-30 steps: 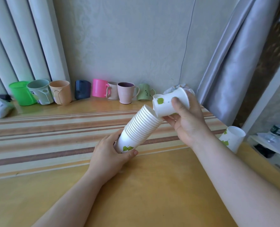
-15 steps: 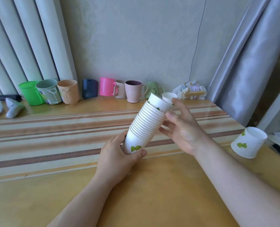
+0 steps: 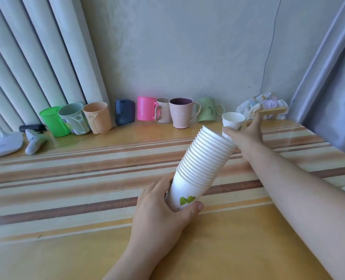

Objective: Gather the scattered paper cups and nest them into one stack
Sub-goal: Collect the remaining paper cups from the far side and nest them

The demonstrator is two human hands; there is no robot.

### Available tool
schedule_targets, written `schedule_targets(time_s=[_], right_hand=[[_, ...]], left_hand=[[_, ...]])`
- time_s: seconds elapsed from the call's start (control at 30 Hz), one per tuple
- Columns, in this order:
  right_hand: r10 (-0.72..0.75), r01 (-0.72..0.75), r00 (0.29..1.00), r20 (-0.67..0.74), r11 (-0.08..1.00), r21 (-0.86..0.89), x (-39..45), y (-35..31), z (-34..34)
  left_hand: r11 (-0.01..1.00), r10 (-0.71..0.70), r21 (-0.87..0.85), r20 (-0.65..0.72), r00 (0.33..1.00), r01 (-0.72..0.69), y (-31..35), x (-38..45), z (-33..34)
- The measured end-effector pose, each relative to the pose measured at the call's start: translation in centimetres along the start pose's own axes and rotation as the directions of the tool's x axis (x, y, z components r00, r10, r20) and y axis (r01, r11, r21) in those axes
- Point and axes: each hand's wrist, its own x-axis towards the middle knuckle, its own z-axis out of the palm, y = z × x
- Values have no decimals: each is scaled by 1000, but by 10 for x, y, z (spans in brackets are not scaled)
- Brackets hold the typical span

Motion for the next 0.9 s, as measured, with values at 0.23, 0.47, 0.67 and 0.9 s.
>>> schedule_targets(time_s=[0.23, 0.47, 0.67, 0.9], right_hand=[[-15, 15, 1000, 5, 1000, 24, 10, 2, 15], [-125, 144, 983, 134, 980, -141, -57, 8, -37], [-40, 41, 973, 229, 999, 0, -125, 7, -91], [148, -292, 955, 255, 593, 750, -176, -39, -131]], left_hand=[[1000, -25, 3, 2, 1000, 25, -2, 1, 0], [999, -29, 16, 26, 999, 29, 3, 2, -4], [999, -7, 49, 55, 998, 4, 10, -1, -7], [991, 82, 103, 60, 995, -87, 11, -4, -9]])
